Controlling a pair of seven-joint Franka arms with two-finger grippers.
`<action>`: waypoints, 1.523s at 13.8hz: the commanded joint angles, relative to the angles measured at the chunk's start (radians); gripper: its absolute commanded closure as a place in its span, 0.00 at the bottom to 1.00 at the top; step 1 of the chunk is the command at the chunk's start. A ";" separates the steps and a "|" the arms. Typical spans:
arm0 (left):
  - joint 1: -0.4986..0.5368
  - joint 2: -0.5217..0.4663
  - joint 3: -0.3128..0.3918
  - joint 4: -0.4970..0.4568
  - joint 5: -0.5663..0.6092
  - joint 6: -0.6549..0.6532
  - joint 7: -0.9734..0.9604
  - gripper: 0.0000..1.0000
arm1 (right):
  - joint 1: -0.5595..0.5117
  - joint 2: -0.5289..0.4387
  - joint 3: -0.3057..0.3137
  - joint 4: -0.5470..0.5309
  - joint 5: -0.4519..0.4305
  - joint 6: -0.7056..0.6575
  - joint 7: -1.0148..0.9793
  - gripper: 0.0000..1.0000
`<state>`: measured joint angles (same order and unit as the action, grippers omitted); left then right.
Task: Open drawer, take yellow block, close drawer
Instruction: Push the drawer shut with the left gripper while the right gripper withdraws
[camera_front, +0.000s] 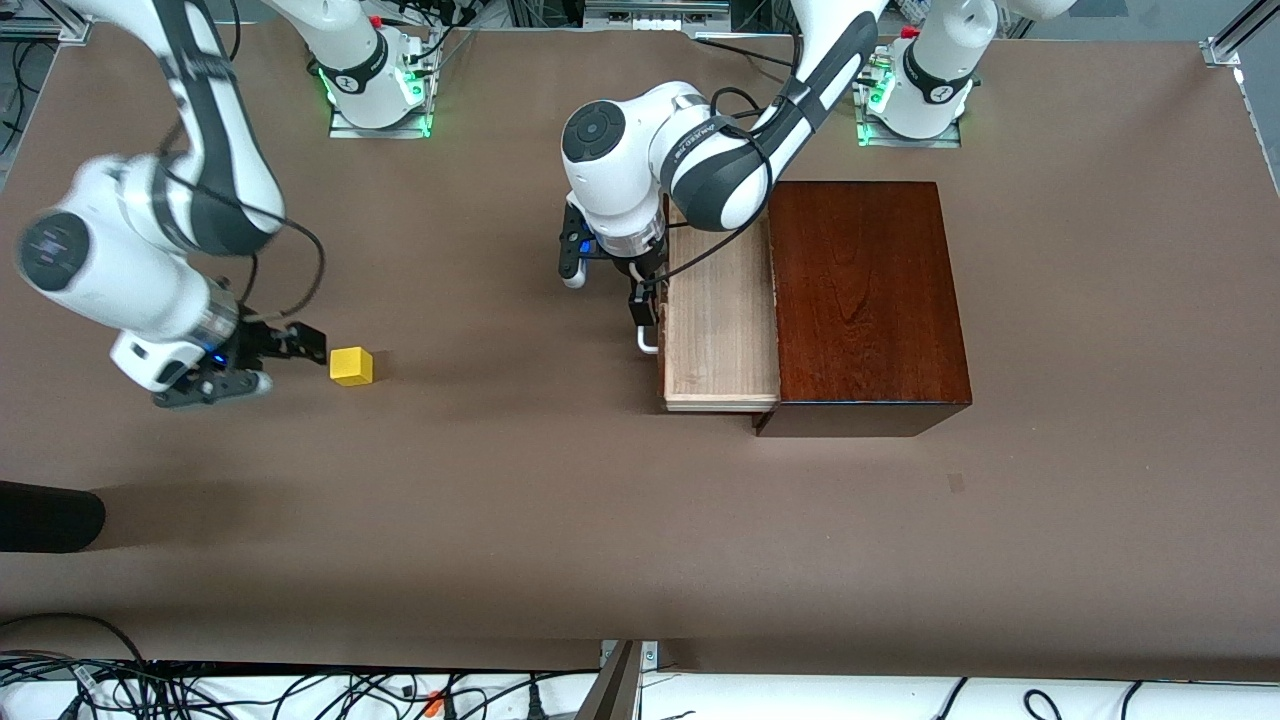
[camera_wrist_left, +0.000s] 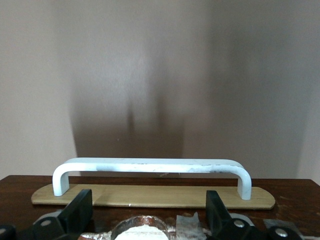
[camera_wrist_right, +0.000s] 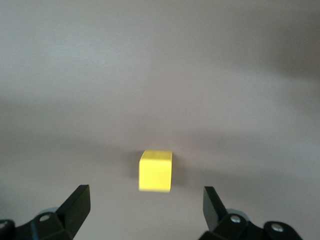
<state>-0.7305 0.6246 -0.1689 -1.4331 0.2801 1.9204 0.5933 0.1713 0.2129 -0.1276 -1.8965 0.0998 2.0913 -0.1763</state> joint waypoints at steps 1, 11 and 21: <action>0.003 -0.014 0.011 0.005 0.054 -0.104 0.013 0.00 | -0.018 -0.072 0.014 0.095 -0.008 -0.184 -0.002 0.00; 0.036 -0.023 0.014 -0.006 0.083 -0.202 0.011 0.00 | -0.018 -0.081 0.000 0.453 -0.009 -0.583 -0.003 0.00; 0.112 -0.025 0.029 -0.017 0.085 -0.337 0.010 0.00 | -0.018 -0.078 -0.010 0.485 -0.074 -0.619 -0.011 0.00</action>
<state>-0.6447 0.6244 -0.1448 -1.4187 0.3344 1.6055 0.5882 0.1632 0.1165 -0.1329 -1.4518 0.0223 1.5134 -0.1763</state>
